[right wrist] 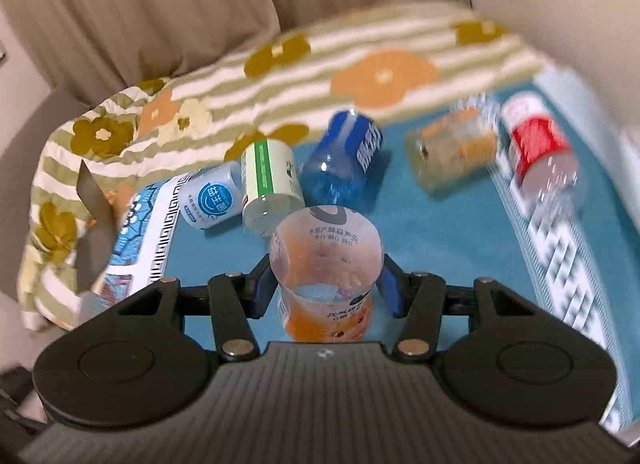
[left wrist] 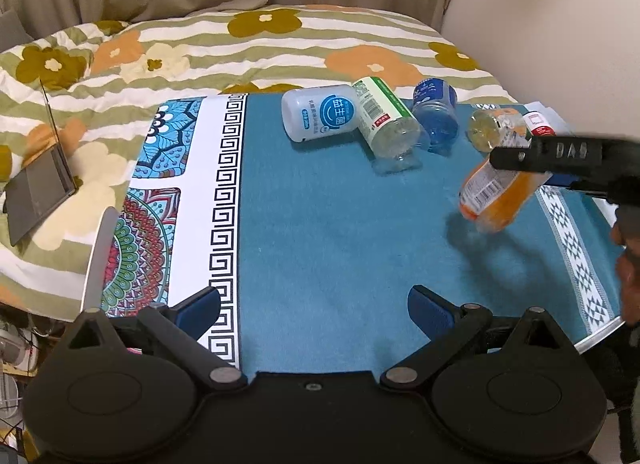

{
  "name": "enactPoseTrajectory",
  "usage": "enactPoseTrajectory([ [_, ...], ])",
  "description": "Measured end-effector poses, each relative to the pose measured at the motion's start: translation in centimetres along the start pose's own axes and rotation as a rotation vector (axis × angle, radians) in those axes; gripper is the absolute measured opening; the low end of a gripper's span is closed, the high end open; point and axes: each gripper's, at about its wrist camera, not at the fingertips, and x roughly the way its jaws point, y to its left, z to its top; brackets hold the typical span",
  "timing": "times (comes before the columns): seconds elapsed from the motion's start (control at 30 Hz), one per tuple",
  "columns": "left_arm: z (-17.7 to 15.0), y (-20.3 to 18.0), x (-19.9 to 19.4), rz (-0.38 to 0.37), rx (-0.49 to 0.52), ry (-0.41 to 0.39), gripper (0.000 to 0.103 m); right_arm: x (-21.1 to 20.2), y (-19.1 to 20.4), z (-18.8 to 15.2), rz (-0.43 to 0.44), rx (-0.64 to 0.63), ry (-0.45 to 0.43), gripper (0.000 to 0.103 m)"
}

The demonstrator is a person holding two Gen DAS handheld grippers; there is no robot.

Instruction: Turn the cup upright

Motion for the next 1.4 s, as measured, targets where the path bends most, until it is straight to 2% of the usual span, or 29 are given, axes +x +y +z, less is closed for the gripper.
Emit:
enactPoseTrajectory([
  [0.23, -0.7, -0.2, 0.5, 0.019, 0.033, -0.023, 0.102, 1.9, 0.9, -4.0, -0.030, -0.175, -0.085, 0.069],
  [0.37, -1.1, -0.3, 0.6, 0.020, 0.047, -0.031, 0.102, 2.0, 1.3, -4.9, -0.034, -0.220, -0.122, 0.070],
  [0.57, -1.4, -0.4, 0.4, 0.023, 0.046, -0.029, 0.102, 1.9, 1.6, -5.6, -0.044, -0.243, -0.129, 0.072],
  [0.6, -1.4, -0.4, 0.4, 0.025, 0.045, -0.031, 0.102, 2.0, 1.7, -5.6, -0.048, -0.244, -0.124, 0.073],
  [0.77, -1.4, -0.5, 0.1, 0.031, 0.043, -0.042, 0.102, 2.0, 1.6, -5.8, -0.073, -0.246, -0.117, 0.093],
  [0.83, -1.5, -0.7, -0.1, 0.033, 0.042, -0.046, 0.102, 2.0, 1.4, -5.9, -0.069, -0.243, -0.110, 0.097],
  [1.0, -1.6, -1.1, -0.8, 0.040, 0.032, -0.058, 0.102, 1.7, 1.1, -5.8, -0.064, -0.244, -0.080, 0.097],
  [1.1, -1.4, -1.5, -1.5, 0.048, 0.024, -0.073, 0.102, 0.7, 0.9, -5.5, -0.050, -0.239, -0.069, 0.103],
  [1.4, -0.6, -3.4, -4.8, 0.076, 0.005, -0.130, 0.102, -6.3, -0.7, -3.6, -0.064, -0.216, -0.022, 0.103],
])
